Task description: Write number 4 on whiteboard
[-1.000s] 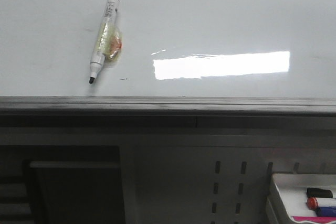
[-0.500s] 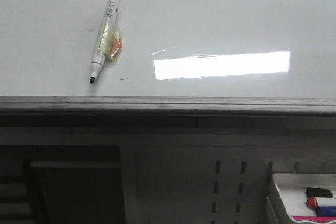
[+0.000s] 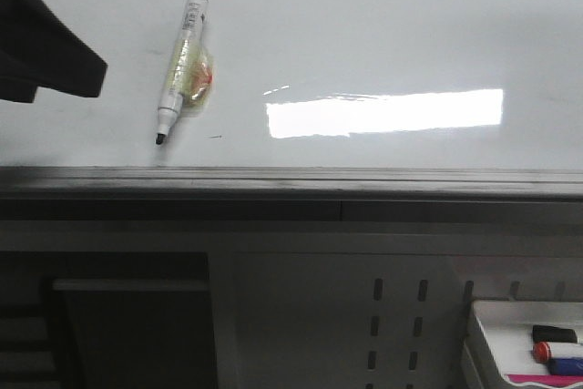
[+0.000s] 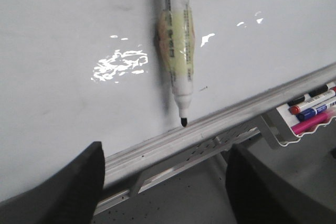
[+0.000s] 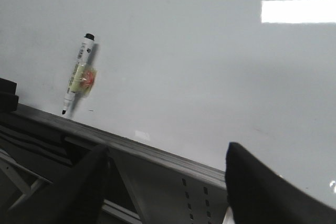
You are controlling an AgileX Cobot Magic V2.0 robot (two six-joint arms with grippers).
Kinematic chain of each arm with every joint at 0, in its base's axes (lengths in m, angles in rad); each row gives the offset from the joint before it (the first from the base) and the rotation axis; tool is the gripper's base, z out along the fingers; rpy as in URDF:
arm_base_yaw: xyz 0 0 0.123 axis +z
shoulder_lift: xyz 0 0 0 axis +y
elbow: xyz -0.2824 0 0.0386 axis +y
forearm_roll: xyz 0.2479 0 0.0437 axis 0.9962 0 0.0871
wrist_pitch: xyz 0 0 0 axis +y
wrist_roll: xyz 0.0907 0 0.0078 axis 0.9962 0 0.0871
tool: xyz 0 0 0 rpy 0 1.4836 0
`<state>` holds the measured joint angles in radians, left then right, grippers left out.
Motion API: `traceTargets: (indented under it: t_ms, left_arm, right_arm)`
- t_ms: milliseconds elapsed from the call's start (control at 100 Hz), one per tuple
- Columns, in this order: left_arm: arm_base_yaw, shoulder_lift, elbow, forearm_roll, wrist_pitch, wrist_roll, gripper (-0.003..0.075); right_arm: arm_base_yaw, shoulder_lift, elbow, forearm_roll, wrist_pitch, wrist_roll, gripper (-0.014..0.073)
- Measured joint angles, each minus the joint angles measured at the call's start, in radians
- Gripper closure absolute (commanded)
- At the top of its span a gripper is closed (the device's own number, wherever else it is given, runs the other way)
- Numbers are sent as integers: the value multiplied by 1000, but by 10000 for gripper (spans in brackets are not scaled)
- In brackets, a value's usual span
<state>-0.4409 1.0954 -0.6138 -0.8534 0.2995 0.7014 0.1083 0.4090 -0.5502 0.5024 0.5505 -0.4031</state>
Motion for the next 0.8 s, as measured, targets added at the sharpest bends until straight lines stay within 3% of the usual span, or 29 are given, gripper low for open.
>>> traceTargets:
  t_ms: [630, 730, 800]
  left_arm:
    - [-5, 304, -209, -87, 0, 1, 283]
    - [-6, 323, -216, -91, 5, 1, 340]
    - [-6, 336, -216, -93, 5, 1, 431]
  right_arm:
    - [0, 60, 0, -1, -38, 0, 167]
    - [0, 71, 0, -1, -42, 0, 167]
    - [0, 77, 0, -1, -46, 0, 167]
